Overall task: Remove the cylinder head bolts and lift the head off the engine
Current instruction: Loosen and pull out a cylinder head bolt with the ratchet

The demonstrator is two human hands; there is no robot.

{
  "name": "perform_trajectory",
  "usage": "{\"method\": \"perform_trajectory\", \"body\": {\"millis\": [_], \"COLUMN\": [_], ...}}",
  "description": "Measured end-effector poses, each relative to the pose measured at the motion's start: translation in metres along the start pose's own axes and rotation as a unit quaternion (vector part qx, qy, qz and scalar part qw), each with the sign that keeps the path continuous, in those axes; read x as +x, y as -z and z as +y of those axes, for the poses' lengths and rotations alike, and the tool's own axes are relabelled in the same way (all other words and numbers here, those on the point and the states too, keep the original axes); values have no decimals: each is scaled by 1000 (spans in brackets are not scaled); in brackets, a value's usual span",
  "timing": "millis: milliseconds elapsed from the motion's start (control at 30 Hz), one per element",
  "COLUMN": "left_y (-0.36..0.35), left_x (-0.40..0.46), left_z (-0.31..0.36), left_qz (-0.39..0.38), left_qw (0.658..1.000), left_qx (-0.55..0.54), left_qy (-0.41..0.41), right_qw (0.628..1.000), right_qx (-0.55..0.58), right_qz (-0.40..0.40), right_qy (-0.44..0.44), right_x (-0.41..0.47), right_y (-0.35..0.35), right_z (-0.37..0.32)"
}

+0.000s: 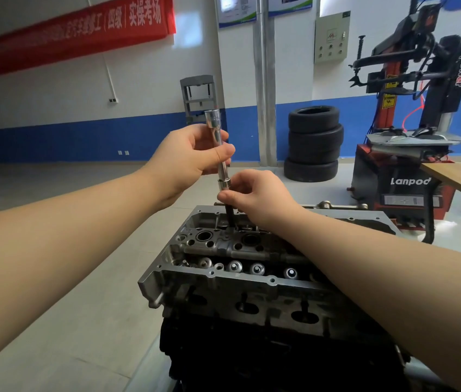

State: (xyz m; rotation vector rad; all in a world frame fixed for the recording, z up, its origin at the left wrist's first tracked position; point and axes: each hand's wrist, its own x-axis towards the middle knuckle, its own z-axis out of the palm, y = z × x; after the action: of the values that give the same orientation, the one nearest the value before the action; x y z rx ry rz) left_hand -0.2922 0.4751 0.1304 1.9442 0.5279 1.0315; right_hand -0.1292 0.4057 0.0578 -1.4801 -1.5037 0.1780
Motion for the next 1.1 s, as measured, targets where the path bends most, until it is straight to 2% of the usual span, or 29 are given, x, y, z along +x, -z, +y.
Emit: {"method": "perform_trajectory", "body": {"millis": [100,200,300,400,500,600,700,767,867,967,1033,1100], "left_y": [3,4,0,-2,-2,1,-1,-3,-5,-4,-3,-4], "left_x": [-1,-1,0,-1,-1,-1,0,-1,-3,-1,0,0], "left_z": [1,3,3,4,4,7,7,5,2,2,3,3], "left_qz": [-37,3,24,4,-22,1,19,-8,-39,7,43,38], "left_qw": [998,1000,998,1000,999,1000,998,999,999,1000,998,998], "left_qx": [-42,5,50,1,-38,1,55,35,-18,17,48,52], "left_qy": [16,2,-19,-4,13,4,-6,-2,8,5,-1,-10], "right_qw": [999,998,999,1000,999,996,998,1000,999,997,997,998], "right_qx": [-13,37,44,20,28,67,44,1,-2,31,62,68], "right_qz": [-17,-40,-15,-11,-40,-60,-41,-27,-41,-65,-49,-16], "right_qy": [26,17,-10,0,4,0,-1,6,20,21,9,-8], "right_x": [-1,-1,0,0,-1,-1,0,1,0,0,1,2], "right_y": [1,-1,-2,-1,1,-1,-3,-2,1,1,0,-1], "right_z": [1,-1,0,0,1,0,0,1,1,1,3,4]}}
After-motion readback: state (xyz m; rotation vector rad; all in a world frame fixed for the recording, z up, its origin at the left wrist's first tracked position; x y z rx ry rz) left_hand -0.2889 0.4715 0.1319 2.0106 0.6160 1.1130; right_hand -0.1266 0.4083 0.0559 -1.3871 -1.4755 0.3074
